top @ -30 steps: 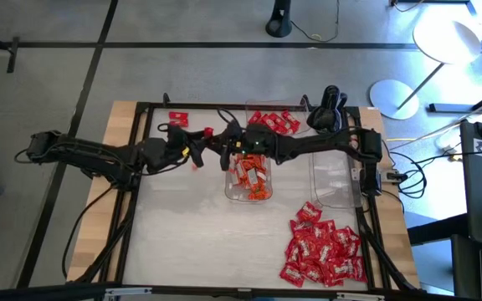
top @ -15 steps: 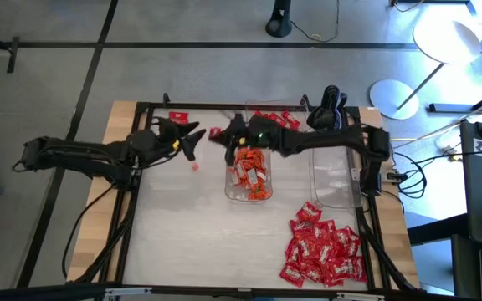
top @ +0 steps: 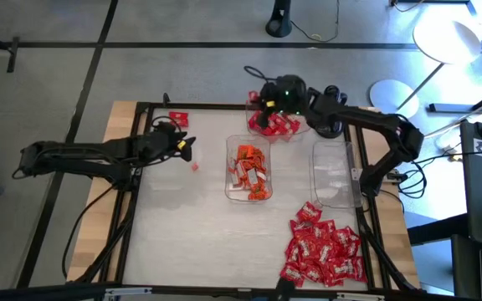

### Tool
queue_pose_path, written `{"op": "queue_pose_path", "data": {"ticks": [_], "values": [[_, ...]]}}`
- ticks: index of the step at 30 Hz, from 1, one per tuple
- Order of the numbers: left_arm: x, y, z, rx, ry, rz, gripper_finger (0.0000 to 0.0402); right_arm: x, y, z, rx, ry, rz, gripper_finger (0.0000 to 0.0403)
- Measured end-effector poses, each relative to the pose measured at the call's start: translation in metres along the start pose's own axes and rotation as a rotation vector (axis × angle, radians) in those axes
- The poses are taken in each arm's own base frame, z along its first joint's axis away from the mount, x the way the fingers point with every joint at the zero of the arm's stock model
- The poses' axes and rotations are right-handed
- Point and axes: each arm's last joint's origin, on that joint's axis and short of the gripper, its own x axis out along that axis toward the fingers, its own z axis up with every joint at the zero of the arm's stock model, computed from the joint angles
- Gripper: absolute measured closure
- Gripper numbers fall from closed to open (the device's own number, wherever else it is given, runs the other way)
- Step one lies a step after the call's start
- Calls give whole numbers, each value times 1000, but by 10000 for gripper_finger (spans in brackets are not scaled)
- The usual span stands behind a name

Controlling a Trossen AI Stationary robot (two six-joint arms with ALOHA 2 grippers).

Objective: Sort candy
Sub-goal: Put the red chocolate into the top transparent bin

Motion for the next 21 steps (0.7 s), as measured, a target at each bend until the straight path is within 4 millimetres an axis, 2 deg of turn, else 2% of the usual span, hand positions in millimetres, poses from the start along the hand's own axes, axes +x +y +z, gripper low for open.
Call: {"op": "queue_pose_path", "data": {"ticks": [4, 11, 15, 21], "values": [[5, 0, -2, 9, 14, 22, 199, -1, -23, -17, 28, 141, -42, 376], [13, -1, -7, 5, 42, 52, 199, -5, -55, -35, 88, 264, -84, 377], [17, -2, -9, 7, 57, 63, 199, -2, -57, -55, 130, 333, -62, 372], [19, -2, -11, -1, 66, 71, 199, 2, -50, -79, 155, 399, -2, 349]]}}
